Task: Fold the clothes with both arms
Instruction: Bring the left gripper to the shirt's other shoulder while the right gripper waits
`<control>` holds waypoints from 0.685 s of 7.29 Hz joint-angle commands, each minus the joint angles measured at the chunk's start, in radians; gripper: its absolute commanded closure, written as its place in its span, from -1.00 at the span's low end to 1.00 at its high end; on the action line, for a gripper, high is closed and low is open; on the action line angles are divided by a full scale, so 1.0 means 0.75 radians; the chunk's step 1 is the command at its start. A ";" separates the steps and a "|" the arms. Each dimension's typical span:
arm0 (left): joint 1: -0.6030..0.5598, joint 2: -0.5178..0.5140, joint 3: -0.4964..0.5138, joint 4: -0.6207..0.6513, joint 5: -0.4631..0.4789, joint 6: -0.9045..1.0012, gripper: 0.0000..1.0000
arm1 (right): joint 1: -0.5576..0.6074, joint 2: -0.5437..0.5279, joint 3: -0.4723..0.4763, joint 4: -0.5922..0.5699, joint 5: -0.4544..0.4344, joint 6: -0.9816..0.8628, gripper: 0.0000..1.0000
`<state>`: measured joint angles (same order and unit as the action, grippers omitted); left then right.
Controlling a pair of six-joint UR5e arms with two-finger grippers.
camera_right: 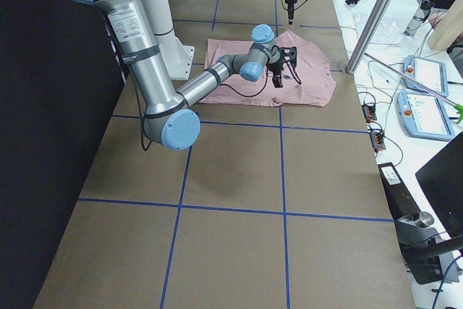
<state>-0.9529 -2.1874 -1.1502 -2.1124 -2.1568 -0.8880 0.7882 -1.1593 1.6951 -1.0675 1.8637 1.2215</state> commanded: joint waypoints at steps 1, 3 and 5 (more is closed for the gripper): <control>0.035 -0.055 0.077 -0.016 0.027 -0.039 -0.45 | 0.000 -0.007 0.002 0.000 -0.002 0.006 -1.00; 0.060 -0.059 0.090 -0.014 0.029 -0.039 -0.22 | -0.002 -0.005 -0.006 0.000 0.000 0.006 -1.00; 0.060 -0.059 0.092 -0.016 0.029 -0.039 0.93 | -0.002 -0.005 -0.006 0.000 0.000 0.006 -1.00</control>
<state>-0.9091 -2.2307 -1.0829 -2.1242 -2.1356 -0.9172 0.7870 -1.1630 1.6913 -1.0676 1.8635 1.2257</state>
